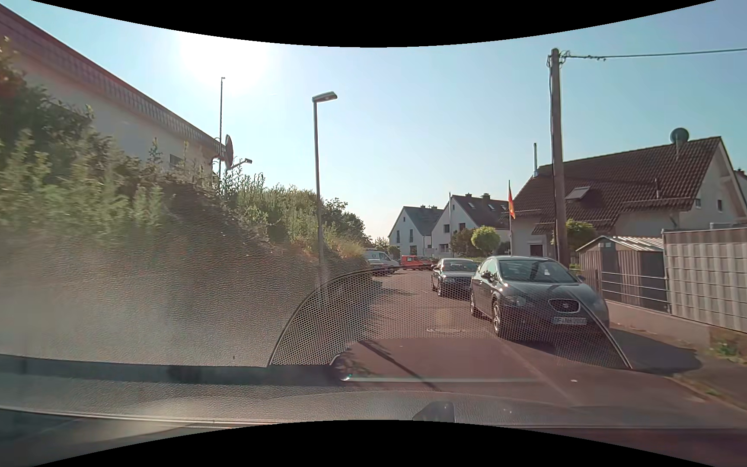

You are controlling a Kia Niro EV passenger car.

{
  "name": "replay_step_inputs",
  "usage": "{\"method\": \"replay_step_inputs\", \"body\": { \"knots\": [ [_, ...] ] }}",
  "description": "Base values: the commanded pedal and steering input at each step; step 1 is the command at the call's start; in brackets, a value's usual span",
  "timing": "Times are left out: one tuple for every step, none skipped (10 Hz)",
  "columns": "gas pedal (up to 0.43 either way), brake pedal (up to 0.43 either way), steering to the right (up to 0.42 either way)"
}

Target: Follow the waypoints while adhering to traffic rules and regulations

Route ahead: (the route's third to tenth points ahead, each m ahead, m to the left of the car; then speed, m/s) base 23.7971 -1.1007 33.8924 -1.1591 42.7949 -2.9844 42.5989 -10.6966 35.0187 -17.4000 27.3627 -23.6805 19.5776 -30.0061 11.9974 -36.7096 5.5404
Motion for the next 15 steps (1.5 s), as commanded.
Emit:
{"method": "replay_step_inputs", "body": {
  "knots": [
    [0.020, 0.000, -0.024],
    [0.020, 0.000, -0.023],
    [0.020, 0.000, -0.020],
    [0.020, 0.000, -0.018],
    [0.020, 0.000, -0.015],
    [0.020, 0.000, -0.012],
    [0.020, 0.000, -0.011],
    [0.020, 0.000, -0.011],
    [0.020, 0.000, -0.011],
    [0.020, 0.000, -0.011],
    [0.020, 0.000, -0.011],
    [0.020, 0.000, -0.010],
    [0.020, 0.000, -0.009],
    [0.020, 0.000, -0.007],
    [0.020, 0.000, -0.005]
  ]
}}
